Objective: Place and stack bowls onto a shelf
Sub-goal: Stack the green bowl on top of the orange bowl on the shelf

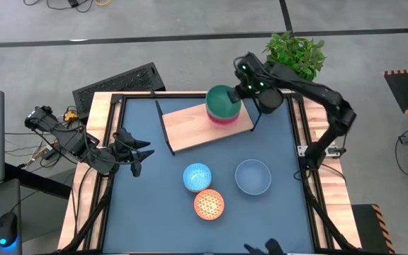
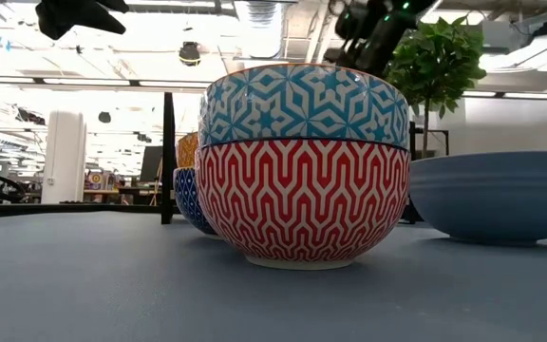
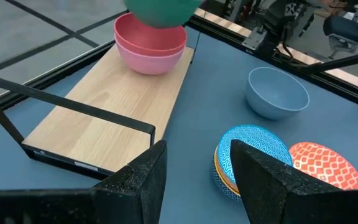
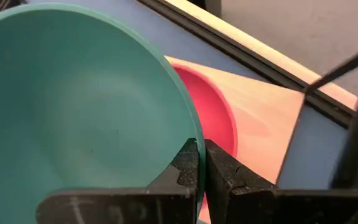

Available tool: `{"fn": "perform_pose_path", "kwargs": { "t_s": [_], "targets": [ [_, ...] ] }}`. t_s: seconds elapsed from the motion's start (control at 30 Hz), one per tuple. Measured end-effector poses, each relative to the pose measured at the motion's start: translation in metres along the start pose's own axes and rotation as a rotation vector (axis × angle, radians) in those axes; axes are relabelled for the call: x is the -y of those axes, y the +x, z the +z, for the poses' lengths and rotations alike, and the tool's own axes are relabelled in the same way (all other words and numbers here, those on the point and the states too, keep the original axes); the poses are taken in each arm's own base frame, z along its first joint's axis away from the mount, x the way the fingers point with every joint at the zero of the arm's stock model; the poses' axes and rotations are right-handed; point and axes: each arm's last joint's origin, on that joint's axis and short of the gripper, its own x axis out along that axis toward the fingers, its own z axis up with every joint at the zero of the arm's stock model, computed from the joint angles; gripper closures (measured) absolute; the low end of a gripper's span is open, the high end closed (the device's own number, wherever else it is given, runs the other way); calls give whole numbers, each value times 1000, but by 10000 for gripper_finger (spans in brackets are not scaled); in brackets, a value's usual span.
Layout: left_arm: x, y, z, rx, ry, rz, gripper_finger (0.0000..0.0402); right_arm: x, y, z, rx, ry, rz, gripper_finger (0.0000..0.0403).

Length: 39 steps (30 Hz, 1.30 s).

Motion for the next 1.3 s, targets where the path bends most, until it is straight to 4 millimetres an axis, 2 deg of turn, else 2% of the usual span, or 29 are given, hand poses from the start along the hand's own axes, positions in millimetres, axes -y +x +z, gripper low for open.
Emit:
{"fn": "perform_pose_path", "kwargs": {
  "t_s": [0.13,0.3,0.73,1.0,1.3],
  "targets": [
    [0,0,0,0,-3,0,239,10,21,11,-57,19,19,374],
    [0,0,0,-2,-8,-2,239,21,38,8,-145,40,-21,374],
    [0,0,0,-6,-10,-7,239,25,42,4,-191,28,-57,374],
    [0,0,0,-6,-10,-6,239,25,42,5,-188,15,-64,315],
    [0,0,0,-6,-8,-6,239,21,37,7,-185,-48,-53,306]
  ]
}}
